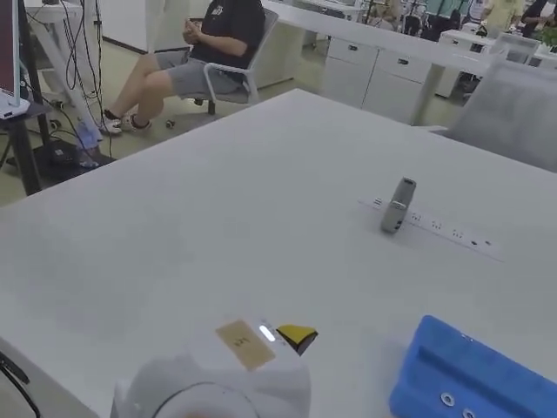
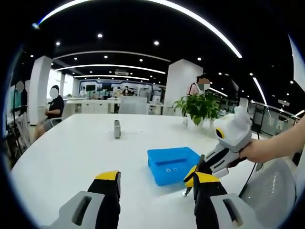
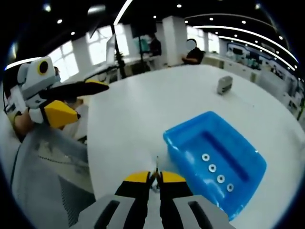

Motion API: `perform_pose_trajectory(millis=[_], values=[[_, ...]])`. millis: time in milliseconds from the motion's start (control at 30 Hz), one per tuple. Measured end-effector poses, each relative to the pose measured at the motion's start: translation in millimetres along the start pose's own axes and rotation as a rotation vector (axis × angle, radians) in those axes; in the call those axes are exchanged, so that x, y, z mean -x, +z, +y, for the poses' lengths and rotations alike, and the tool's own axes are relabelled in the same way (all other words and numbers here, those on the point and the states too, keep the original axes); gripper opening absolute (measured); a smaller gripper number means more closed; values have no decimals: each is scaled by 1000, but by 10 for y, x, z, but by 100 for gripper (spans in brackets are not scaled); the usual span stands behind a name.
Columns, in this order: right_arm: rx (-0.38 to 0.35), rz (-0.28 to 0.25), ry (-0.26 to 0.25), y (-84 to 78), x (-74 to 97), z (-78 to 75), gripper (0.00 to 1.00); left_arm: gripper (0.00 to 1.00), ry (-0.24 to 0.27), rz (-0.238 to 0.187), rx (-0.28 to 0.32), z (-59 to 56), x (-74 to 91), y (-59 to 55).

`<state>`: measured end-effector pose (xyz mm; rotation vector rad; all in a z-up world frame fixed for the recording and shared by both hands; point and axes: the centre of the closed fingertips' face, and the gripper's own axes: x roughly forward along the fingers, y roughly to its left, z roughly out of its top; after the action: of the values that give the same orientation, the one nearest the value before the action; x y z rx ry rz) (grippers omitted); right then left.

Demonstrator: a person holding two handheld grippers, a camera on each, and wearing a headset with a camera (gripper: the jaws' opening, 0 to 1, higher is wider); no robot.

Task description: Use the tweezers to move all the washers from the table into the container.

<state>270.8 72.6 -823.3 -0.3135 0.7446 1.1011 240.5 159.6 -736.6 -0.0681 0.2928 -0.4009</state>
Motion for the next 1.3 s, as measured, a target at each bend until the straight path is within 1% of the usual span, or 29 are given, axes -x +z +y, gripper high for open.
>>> perform_pose_trajectory(millis=[100, 267, 400, 467, 533, 567, 633, 767, 800, 867, 933, 1000, 1100, 1200, 1300], values=[[-14, -10, 7, -2, -6, 14, 4, 61, 0, -3, 2, 3, 0, 4], [13, -6, 8, 0, -13, 65, 4, 61, -3, -6, 5, 2, -1, 11], [10, -8, 8, -3, -17, 83, 5, 61, -15, -21, 16, -12, 8, 37], [27, 0, 7, -4, -24, 110, 4, 62, -25, -32, 27, -23, 14, 58], [92, 16, 4, -17, -26, 130, 4, 62, -35, -36, 33, -40, 14, 65], [94, 26, -7, -33, -25, 141, 4, 62, -39, -34, 35, -48, 12, 61], [114, 29, -19, -37, -29, 148, 4, 62, -53, -24, 35, -76, 5, 43], [121, 9, -33, -19, -57, 156, 4, 62, -71, -11, 23, -121, -6, 22], [134, 10, -36, -6, -72, 158, 4, 62, -73, -11, 23, -125, -7, 21], [159, 27, -42, -1, -81, 148, 3, 62, -78, -12, 24, -132, -6, 23], [162, 31, -44, 0, -84, 149, 3, 62, -81, -9, 23, -139, -7, 16], [157, 27, -50, -6, -72, 141, 3, 62, -82, -7, 21, -142, -8, 12], [96, 4, -69, -14, -46, 95, 3, 62, -76, -9, 22, -130, -6, 15], [66, -6, -74, -28, -21, 92, 3, 62, -74, -15, 28, -125, -3, 25], [25, -37, -74, 5, 3, 92, 3, 62, -75, -8, 23, -128, -6, 12]])
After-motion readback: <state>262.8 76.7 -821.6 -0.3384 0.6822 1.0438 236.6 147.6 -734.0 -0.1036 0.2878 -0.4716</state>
